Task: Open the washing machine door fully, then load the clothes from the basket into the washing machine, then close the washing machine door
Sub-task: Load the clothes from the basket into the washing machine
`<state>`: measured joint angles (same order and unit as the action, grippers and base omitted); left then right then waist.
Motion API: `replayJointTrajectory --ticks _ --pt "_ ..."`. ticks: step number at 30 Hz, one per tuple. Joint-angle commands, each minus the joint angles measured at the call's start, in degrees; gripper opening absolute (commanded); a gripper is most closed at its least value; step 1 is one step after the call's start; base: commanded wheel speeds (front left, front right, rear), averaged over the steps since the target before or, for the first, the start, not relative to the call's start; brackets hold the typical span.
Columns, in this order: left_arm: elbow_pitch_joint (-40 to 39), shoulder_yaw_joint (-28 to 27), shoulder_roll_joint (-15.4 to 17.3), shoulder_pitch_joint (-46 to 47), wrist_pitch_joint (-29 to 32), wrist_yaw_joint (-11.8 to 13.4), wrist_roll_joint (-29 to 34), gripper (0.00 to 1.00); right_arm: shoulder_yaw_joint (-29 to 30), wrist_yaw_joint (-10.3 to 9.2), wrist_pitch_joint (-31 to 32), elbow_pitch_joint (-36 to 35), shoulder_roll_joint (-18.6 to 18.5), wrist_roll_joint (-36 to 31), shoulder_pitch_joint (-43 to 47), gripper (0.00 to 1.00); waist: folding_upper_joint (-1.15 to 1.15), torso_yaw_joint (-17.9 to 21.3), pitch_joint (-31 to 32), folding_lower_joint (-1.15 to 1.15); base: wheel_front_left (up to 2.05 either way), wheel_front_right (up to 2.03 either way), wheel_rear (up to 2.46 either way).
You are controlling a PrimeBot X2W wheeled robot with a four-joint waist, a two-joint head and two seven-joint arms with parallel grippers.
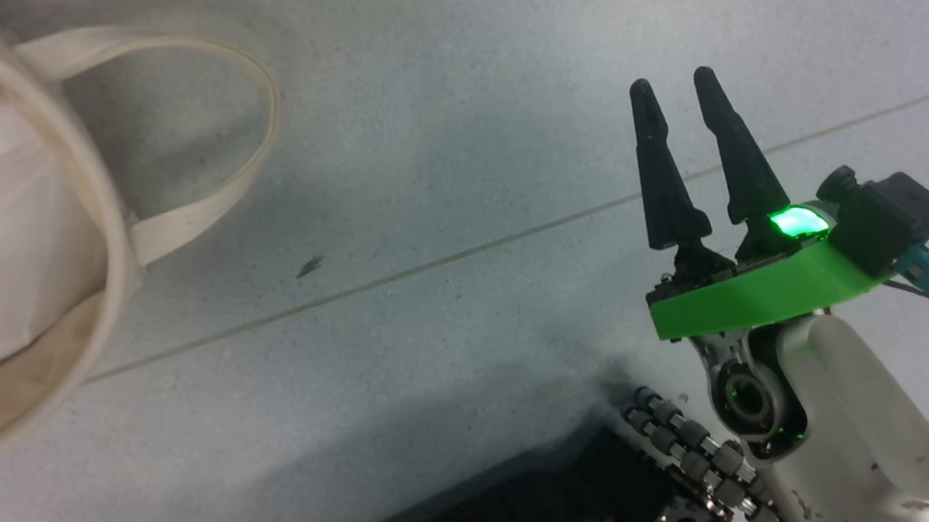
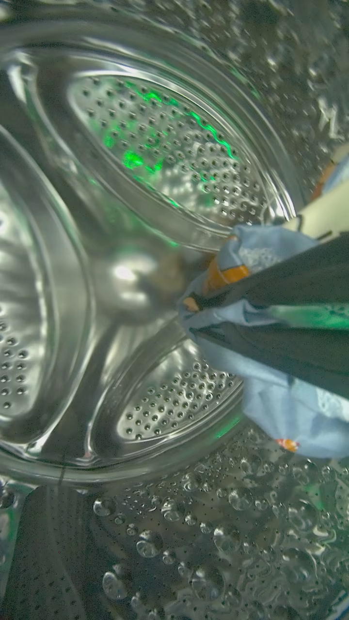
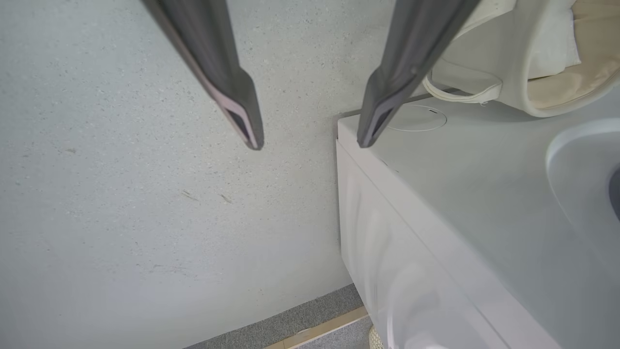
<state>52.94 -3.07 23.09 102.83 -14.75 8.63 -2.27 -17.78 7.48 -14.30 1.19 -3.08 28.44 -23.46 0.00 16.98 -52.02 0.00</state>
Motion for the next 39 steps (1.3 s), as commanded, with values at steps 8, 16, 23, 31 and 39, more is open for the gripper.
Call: replayJointTrajectory --ticks 8,16,23,31,39 --pt "5.41 5.92 4.12 6.50 -0.22 -2.64 4.51 0.00 -0.90 0.01 -0.70 -3.34 0.21 0.97 -0.22 1.00 0.00 0.97 -5.67 0.00 0.00 0.00 0.00" --pt "9.22 5.58 2.51 10.87 -0.24 -5.97 1.61 1.00 0.55 0.01 -0.70 -3.46 0.21 -0.15 -1.84 1.00 0.00 -1.88 -7.15 0.00 0.00 0.00 0.00" --pt "9.26 5.37 1.26 4.07 -0.24 -10.90 -1.13 1.00 1.92 0.01 -0.70 -2.98 0.21 -1.87 -2.31 1.00 0.00 -4.82 -3.22 0.00 0.00 0.00 0.00" --pt "1.86 3.25 2.28 -12.79 -0.24 -14.69 -5.16 1.00 2.06 0.01 -0.70 -0.37 0.21 -3.58 -0.60 1.00 0.00 -7.07 6.30 0.00 0.00 0.00 0.00" --pt "-2.10 1.24 1.07 -27.86 -0.25 -15.84 -9.44 1.00 1.41 0.01 -0.70 1.53 0.21 -4.80 1.55 1.00 0.00 -9.56 15.78 0.00 0.00 0.00 0.00"
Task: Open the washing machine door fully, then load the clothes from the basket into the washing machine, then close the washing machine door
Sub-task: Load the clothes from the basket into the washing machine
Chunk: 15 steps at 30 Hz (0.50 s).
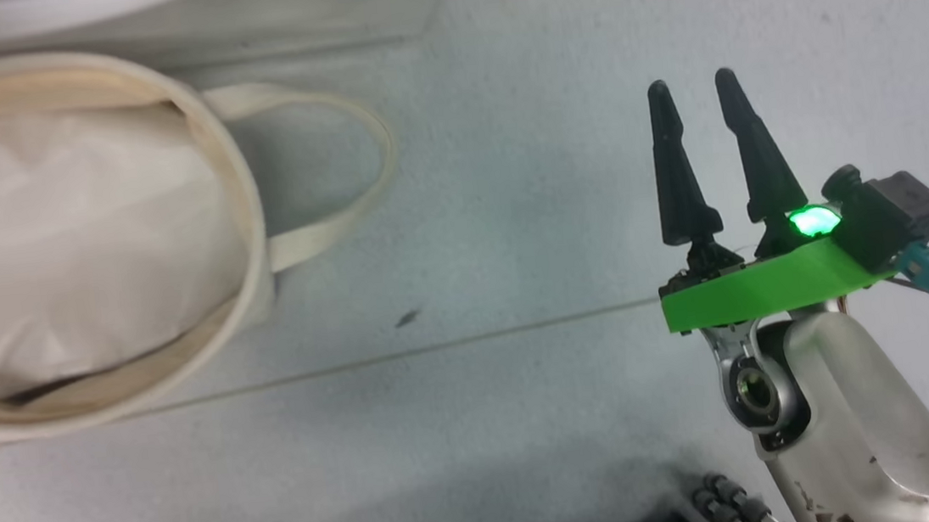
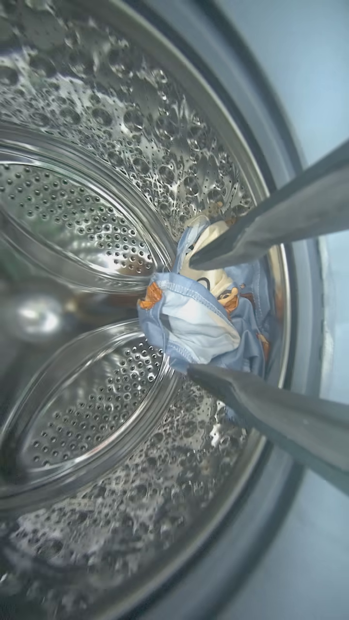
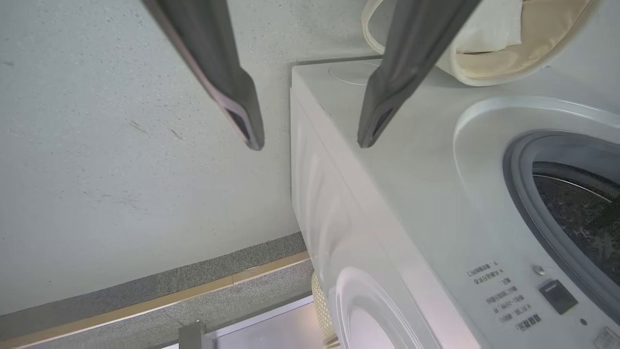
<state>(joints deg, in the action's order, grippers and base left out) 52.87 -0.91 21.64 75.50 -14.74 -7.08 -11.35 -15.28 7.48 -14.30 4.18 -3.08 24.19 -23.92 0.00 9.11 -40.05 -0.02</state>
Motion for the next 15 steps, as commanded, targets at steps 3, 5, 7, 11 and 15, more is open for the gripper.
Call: replayJointTrajectory --ticks 3,5,7,11,15 --pt "-2.76 -1.04 1.57 -6.53 -0.26 -0.27 -1.49 1.00 -1.31 0.01 -0.70 -0.87 0.21 -0.22 2.97 1.00 0.00 -2.28 7.18 0.02 0.00 0.00 0.00" --pt "-3.58 -1.02 0.81 -10.54 -0.26 -0.32 -2.00 1.00 -1.62 0.01 -0.70 -0.32 0.21 -0.12 3.74 1.00 0.00 -2.62 9.48 0.02 0.00 0.00 0.00" --pt "-5.26 -1.15 0.03 -14.68 -0.26 -0.33 -1.96 1.00 -1.86 0.01 -0.70 0.16 0.21 0.01 4.54 1.00 0.00 -2.90 11.71 0.02 0.00 0.00 0.00" --pt "-8.91 -1.61 -1.77 -21.24 -0.26 0.60 -0.95 1.00 -1.74 0.01 -0.70 0.46 0.21 0.45 5.77 1.00 0.00 -3.25 15.01 0.02 0.00 0.00 0.00" --pt "-14.55 -2.04 -5.82 -30.61 -0.26 2.32 0.49 1.00 -1.22 0.01 -0.70 0.46 0.21 0.86 7.60 1.00 0.00 -3.68 19.11 0.02 0.00 0.00 0.00"
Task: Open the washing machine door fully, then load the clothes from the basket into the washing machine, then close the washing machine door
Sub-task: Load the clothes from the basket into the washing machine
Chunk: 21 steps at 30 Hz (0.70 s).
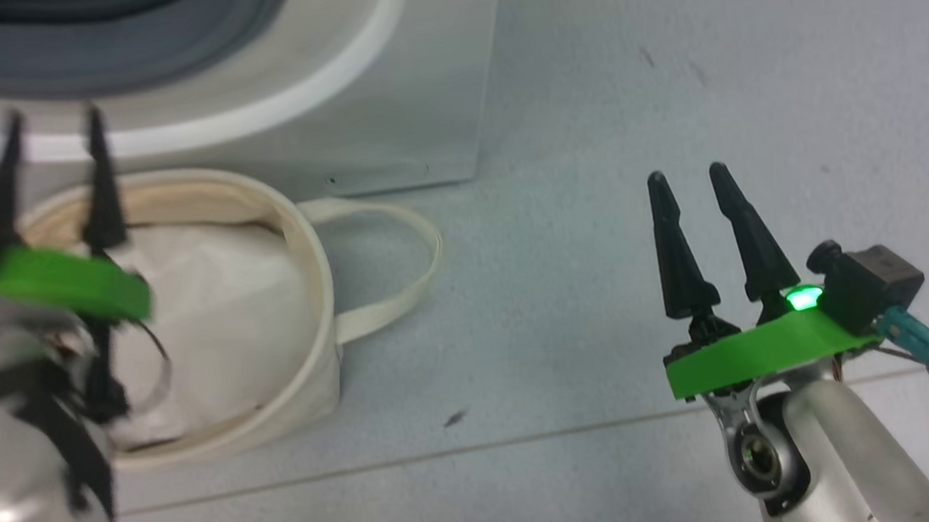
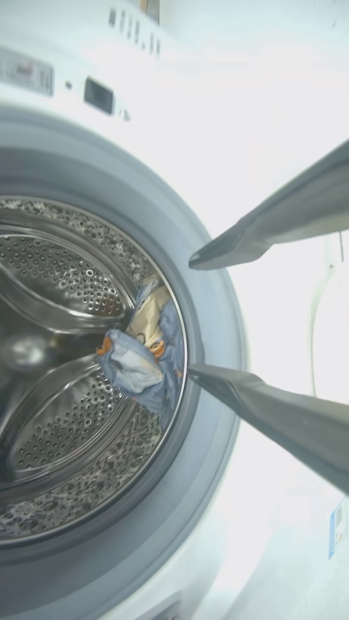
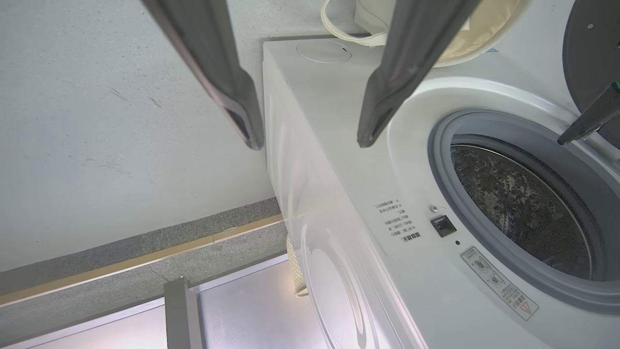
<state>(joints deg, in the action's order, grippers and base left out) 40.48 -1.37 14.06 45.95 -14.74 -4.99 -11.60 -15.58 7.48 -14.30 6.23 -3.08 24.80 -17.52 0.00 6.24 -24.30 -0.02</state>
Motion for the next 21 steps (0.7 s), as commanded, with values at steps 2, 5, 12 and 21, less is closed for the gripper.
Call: replayJointTrajectory --ticks 2,5,12,21 --pt "-4.78 -1.78 -0.21 -5.39 -0.26 1.00 1.46 1.00 -0.74 0.01 -0.70 -1.63 0.21 0.37 2.02 1.00 0.00 -0.98 5.12 0.02 0.00 0.00 0.00" --pt "-9.35 -1.99 -2.76 -11.48 -0.26 2.28 2.99 1.00 -0.33 0.01 -0.70 -1.52 0.21 0.22 3.13 1.00 0.00 -1.24 7.56 0.02 0.00 0.00 0.00" --pt "-19.77 -4.93 -7.69 -27.28 -0.26 3.80 4.23 1.00 -0.69 0.01 -0.70 -1.47 0.21 0.12 5.67 1.00 0.00 -0.18 13.96 0.02 0.00 0.00 0.00" --pt "-26.14 -5.38 -10.95 -39.38 -0.26 4.88 3.03 1.00 1.18 0.01 -0.70 -0.95 0.21 0.30 10.08 1.00 0.00 -1.38 19.58 0.02 0.00 0.00 0.00"
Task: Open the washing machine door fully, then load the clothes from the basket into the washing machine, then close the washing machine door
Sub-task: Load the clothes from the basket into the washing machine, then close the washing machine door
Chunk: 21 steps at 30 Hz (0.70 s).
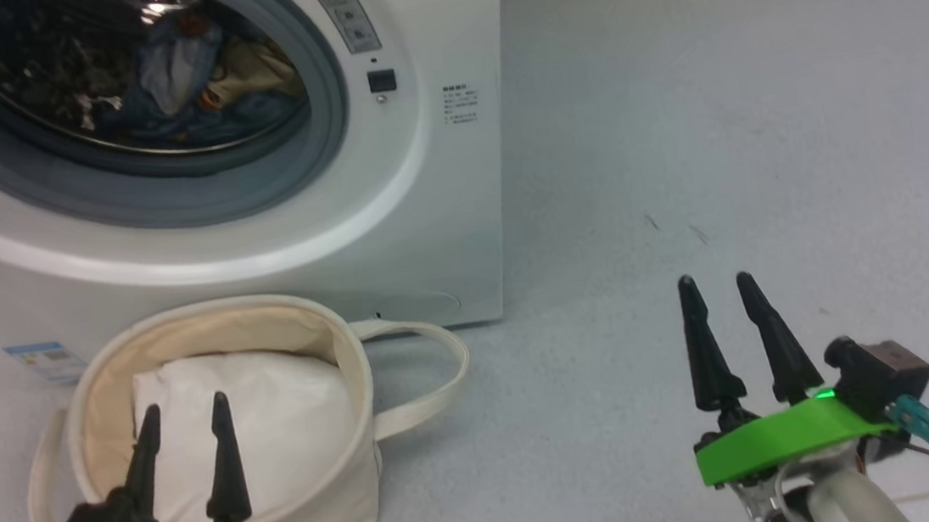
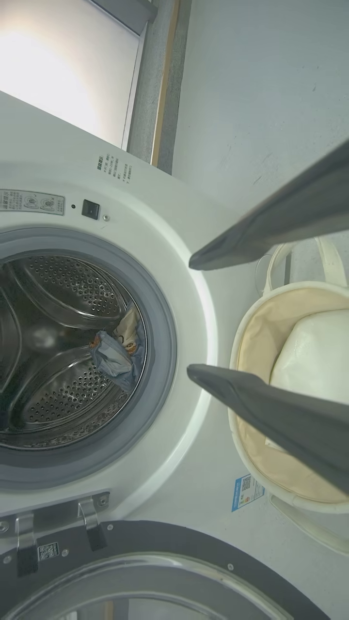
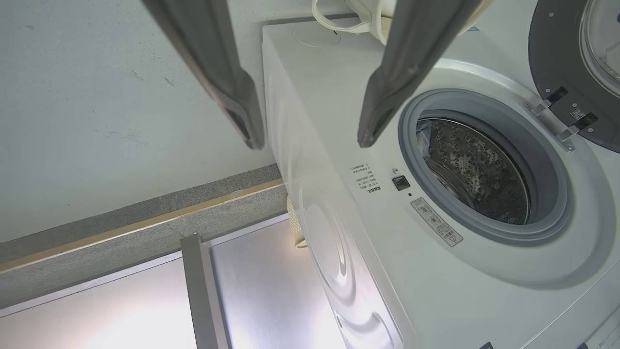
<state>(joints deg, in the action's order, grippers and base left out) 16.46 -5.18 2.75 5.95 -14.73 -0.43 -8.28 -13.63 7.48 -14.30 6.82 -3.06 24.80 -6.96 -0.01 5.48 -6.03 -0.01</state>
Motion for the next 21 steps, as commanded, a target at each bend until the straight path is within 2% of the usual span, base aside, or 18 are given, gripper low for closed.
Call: replayJointTrajectory --ticks 1,5,9,21 --pt "-2.19 -1.07 0.26 -0.06 -0.27 0.42 -0.65 1.00 -0.34 0.01 -0.70 -1.34 0.18 0.51 -0.04 1.00 0.01 -0.85 1.98 0.01 0.00 0.00 0.00" --pt "-2.92 1.84 0.16 -2.68 -0.27 1.86 -1.77 1.00 0.22 0.01 -0.70 -1.17 0.18 0.91 1.19 1.00 0.01 -1.17 3.89 0.01 0.00 0.00 0.00" --pt "-2.66 3.15 0.14 -3.70 -0.27 4.64 -2.34 1.00 -0.31 0.01 -0.70 -1.14 0.18 0.48 1.58 1.00 0.01 -1.13 4.45 0.01 0.00 0.00 0.00" --pt "-2.91 4.68 0.13 -4.08 -0.27 5.47 -2.78 1.00 -0.50 0.01 -0.70 -0.89 0.18 0.39 2.06 1.00 0.01 -1.33 4.56 0.01 0.00 0.00 0.00"
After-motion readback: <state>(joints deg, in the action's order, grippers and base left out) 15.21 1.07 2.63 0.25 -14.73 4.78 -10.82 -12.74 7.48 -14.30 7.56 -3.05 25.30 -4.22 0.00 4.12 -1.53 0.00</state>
